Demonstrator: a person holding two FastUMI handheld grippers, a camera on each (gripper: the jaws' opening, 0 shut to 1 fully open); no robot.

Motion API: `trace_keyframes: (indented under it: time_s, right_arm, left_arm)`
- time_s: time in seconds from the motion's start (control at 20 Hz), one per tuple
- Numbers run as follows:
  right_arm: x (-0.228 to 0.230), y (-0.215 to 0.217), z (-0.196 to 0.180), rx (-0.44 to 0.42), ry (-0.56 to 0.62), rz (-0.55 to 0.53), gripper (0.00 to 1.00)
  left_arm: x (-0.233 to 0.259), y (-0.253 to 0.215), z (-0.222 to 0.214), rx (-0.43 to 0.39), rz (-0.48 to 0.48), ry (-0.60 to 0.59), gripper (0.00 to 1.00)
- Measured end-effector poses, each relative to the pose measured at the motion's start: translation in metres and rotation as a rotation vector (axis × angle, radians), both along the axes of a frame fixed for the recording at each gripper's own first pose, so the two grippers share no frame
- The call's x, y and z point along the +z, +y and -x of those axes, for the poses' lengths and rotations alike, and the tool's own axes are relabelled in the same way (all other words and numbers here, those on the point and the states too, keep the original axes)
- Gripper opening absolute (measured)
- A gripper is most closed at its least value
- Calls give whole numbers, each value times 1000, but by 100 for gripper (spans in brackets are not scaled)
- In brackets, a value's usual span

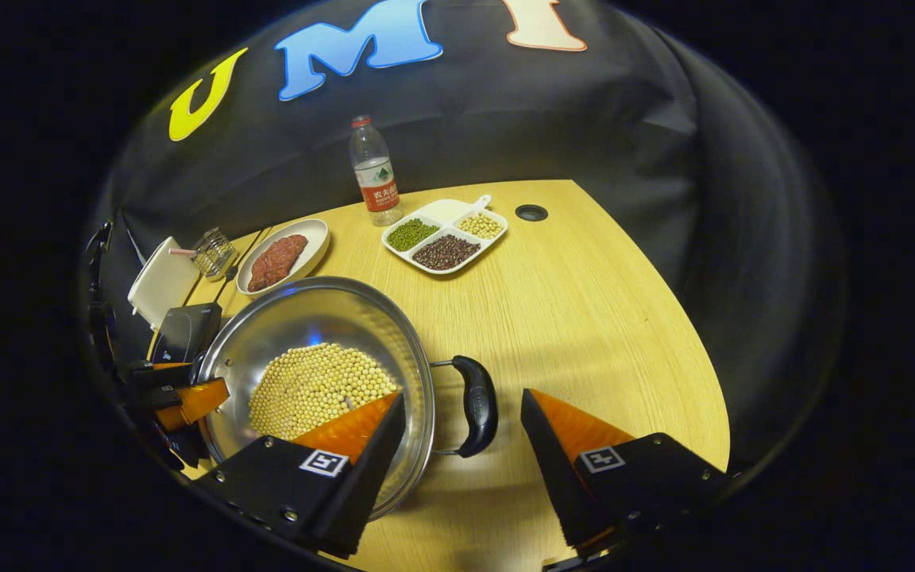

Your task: First push the handle of the pot to place it horizontally, then grasp the pot with both hands and set it on the induction cooktop.

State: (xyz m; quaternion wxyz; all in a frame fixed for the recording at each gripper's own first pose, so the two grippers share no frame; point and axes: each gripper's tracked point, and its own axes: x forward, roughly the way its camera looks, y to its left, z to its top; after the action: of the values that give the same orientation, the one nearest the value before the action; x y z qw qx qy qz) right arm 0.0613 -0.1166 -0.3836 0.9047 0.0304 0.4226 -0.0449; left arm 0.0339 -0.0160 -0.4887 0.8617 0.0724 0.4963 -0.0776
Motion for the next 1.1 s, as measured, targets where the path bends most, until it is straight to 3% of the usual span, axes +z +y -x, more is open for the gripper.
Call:
trace_keyframes:
  time_s: [0.1, 0.2, 0.25, 0.3, 0.35, 0.6, 0.65, 0.7, 0.75, 1.1]
  right_arm:
    - [-11, -2, -5, -3, 24, -18, 87]
    - [-22, 1, -9, -1, 42, -49, 84]
    - [-26, 2, -10, 10, 52, -60, 69]
    - [-23, 3, -9, 15, 59, -71, 71]
    - [-22, 3, -9, 18, 57, -63, 59]
    - [-24, 5, -10, 8, 65, -41, 49]
    - [-22, 5, -9, 4, 61, -34, 49]
    - [-19, 6, -9, -3, 58, -31, 43]
    - [-17, 7, -8, -9, 56, -28, 49]
    - [15, 14, 10, -38, 39, -28, 49]
  left_arm:
    - [-4, 1, 0, 0, -14, 12, 99]
    - [-8, 1, -1, -3, -28, 18, 91]
    - [-9, 0, -2, -9, -32, 22, 86]
    - [-11, -2, -4, -7, -29, 23, 82]
    - [-9, -2, -3, -3, -28, 28, 77]
    - [-8, -2, -7, 42, 31, 56, 67]
    - [-8, -1, -8, 42, 41, 62, 59]
    - [-8, 0, -7, 38, 45, 65, 62]
    - [-8, 0, -7, 31, 47, 65, 61]
    - [29, 0, -8, -6, 70, 38, 58]
